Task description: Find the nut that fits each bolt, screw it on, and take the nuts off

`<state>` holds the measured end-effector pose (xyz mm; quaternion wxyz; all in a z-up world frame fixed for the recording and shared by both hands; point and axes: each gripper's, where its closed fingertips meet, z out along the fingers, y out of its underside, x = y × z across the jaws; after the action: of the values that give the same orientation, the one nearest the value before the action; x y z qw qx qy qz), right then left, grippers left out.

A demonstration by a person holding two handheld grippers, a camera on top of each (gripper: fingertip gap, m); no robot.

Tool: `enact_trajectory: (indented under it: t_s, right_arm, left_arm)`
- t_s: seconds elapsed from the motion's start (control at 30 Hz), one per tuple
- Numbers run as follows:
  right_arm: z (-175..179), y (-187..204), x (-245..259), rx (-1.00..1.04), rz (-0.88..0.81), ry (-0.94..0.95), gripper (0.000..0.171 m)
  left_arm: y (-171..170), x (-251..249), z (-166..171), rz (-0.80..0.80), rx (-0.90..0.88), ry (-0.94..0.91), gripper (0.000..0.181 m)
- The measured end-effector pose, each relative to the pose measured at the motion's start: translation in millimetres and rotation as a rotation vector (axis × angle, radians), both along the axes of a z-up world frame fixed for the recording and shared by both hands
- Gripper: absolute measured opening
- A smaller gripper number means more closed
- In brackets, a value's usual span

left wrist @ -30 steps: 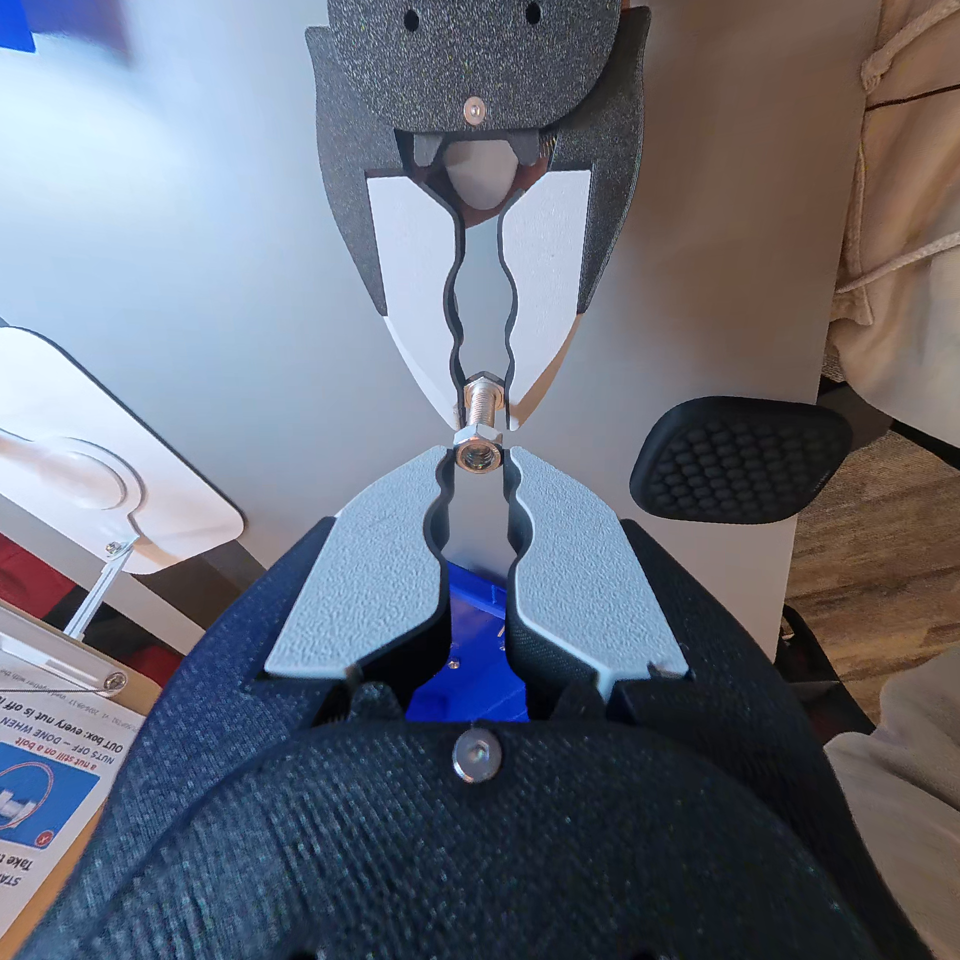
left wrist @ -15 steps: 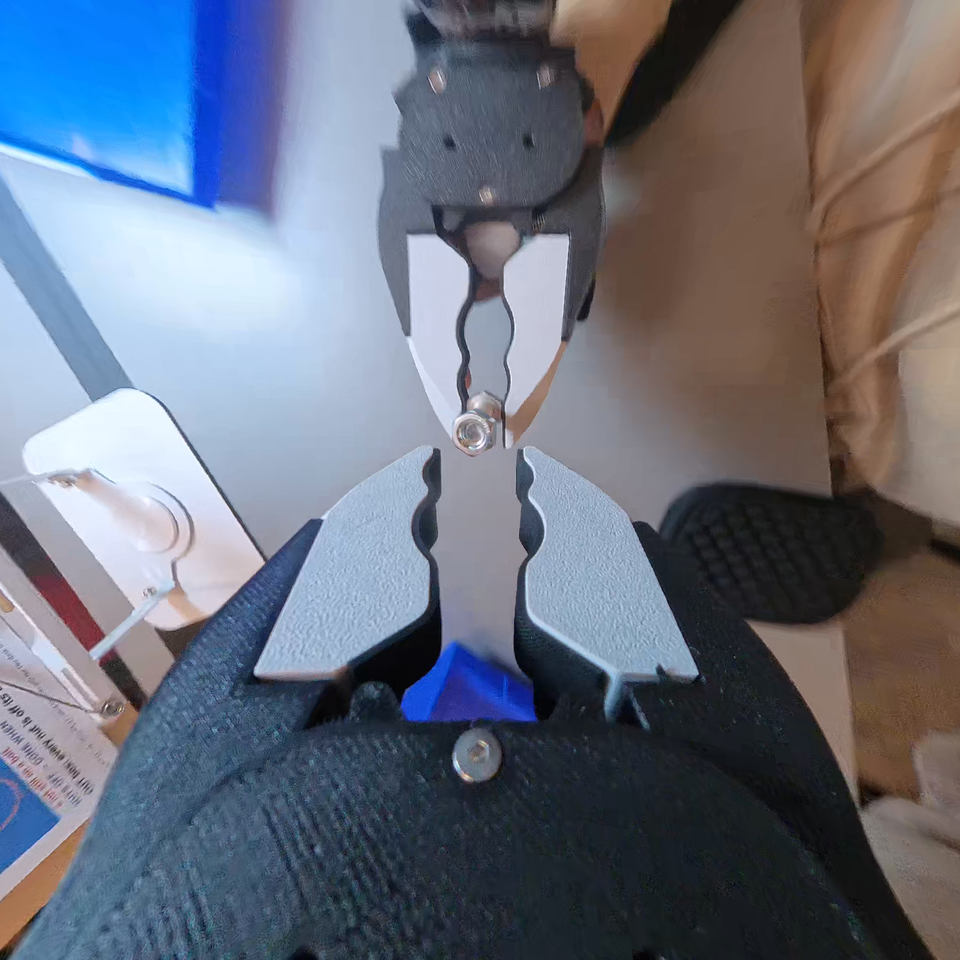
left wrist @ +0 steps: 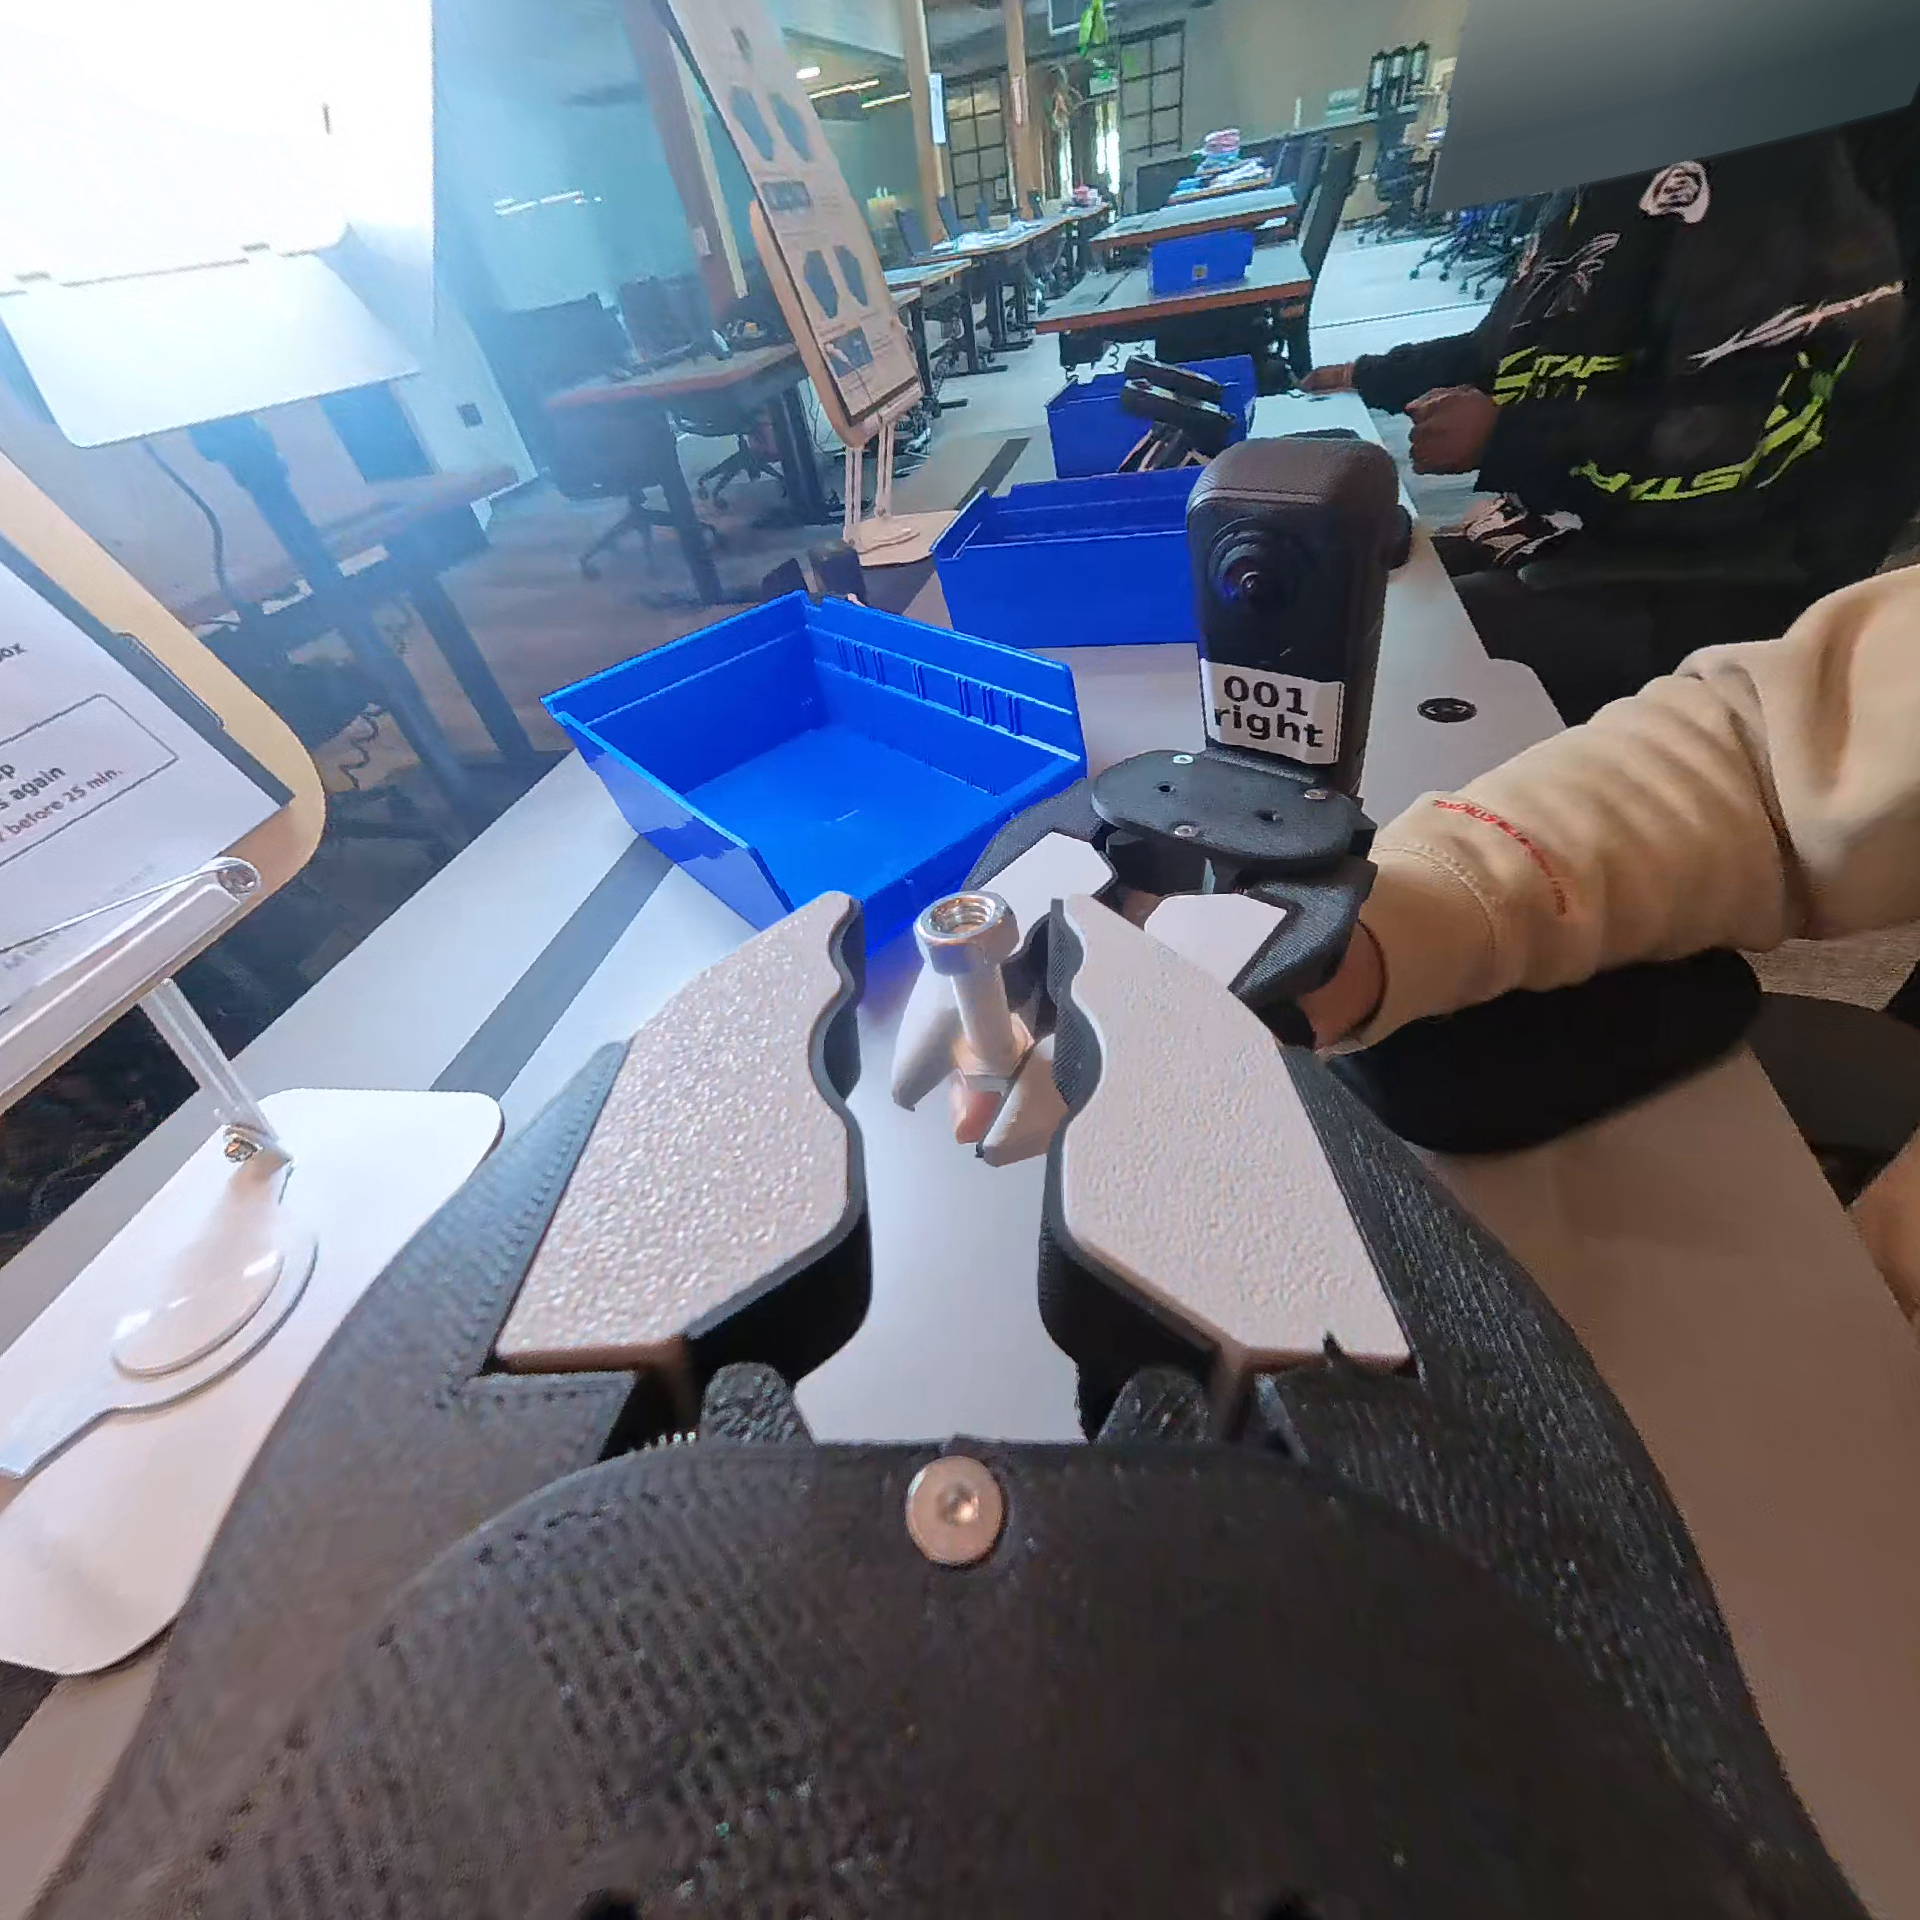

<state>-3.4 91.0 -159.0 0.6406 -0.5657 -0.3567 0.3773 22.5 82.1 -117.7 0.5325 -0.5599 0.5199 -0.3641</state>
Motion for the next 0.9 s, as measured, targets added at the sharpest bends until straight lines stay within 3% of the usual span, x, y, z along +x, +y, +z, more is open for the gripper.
enact_trajectory:
  t_s: [0.23, 0.6, 0.9]
  right_arm:
    - [-5.6, 1.4, -1.9, 0.007, -0.004, -0.021, 0.019]
    - [-4.3, -1.0, -1.7, -0.032, 0.036, 0.038, 0.019]
    - [0.4, -22.8, -9.1, 0.006, 0.195, 0.051, 0.019]
  left_arm:
    - [0.7, 0.1, -10.9, -0.018, -0.044, 0.008, 0.021]
    - [0.4, 2.3, -9.3, 0.005, 0.012, -0.098, 0.02]
    - [-19.3, -7.3, -5.8, -0.197, -0.031, -0.121, 0.02]
